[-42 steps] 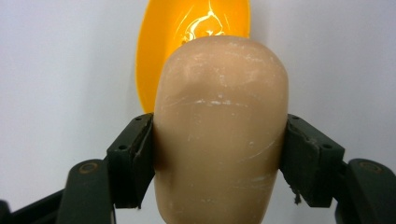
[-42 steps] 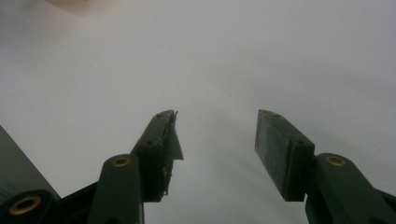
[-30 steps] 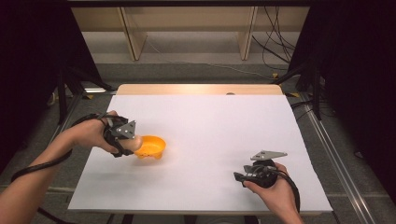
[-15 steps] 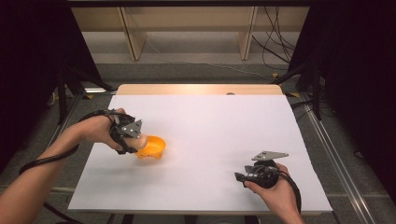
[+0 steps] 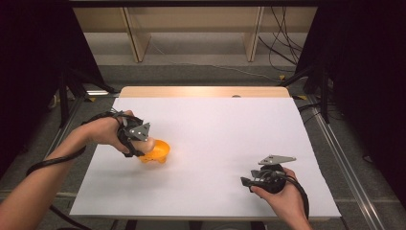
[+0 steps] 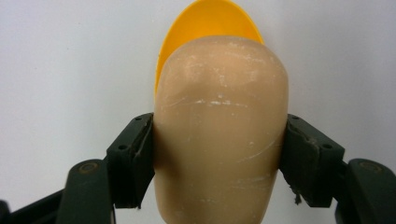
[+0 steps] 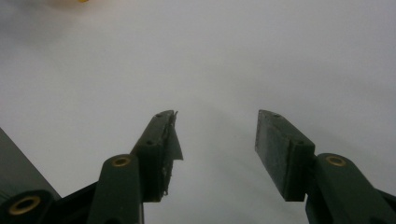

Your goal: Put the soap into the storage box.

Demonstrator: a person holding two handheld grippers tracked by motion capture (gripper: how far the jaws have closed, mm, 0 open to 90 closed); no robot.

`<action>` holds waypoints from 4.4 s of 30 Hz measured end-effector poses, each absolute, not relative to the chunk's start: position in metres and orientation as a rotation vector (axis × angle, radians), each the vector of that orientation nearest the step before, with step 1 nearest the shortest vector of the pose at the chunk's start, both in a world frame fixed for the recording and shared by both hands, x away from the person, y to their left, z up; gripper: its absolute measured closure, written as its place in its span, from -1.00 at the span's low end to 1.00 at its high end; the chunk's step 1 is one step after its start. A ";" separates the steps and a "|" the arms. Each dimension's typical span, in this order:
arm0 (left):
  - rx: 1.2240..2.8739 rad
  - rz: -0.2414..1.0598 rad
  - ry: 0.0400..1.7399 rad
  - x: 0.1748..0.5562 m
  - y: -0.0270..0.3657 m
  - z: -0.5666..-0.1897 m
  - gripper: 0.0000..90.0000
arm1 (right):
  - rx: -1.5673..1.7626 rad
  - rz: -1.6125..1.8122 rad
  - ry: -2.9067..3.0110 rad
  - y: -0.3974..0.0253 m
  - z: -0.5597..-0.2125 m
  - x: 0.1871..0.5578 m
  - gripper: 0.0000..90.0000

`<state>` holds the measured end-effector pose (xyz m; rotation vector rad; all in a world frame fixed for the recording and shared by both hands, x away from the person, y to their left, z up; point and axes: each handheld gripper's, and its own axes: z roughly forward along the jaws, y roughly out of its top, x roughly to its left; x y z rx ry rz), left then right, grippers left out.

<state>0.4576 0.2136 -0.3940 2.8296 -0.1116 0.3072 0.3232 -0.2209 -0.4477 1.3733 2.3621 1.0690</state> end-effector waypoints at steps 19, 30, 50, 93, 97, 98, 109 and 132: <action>2.846 0.269 -0.140 0.467 0.201 -0.398 -0.29 | 1.412 1.067 2.373 -0.220 -0.447 0.323 0.08; 2.847 0.252 -0.138 0.470 0.196 -0.401 -0.29 | 1.413 1.102 2.428 -0.222 -0.446 0.323 0.08; 2.868 0.217 -0.130 0.473 0.192 -0.411 -0.29 | 1.382 1.105 2.428 -0.223 -0.446 0.323 0.08; 2.814 0.223 0.001 0.462 0.196 -0.390 -0.36 | 1.383 1.099 2.429 -0.223 -0.447 0.324 0.07; 2.778 0.231 0.037 0.456 0.200 -0.387 -0.37 | 1.407 1.108 2.441 -0.222 -0.447 0.323 0.07; 2.775 0.250 0.030 0.455 0.202 -0.386 -0.37 | 1.408 1.106 2.438 -0.222 -0.447 0.323 0.07; 2.686 0.294 0.143 0.436 0.218 -0.386 -0.35 | 1.415 1.037 2.404 -0.221 -0.445 0.321 0.07; 2.561 0.463 0.516 0.354 0.264 -0.429 -0.38 | 1.390 1.010 2.428 -0.220 -0.445 0.322 0.07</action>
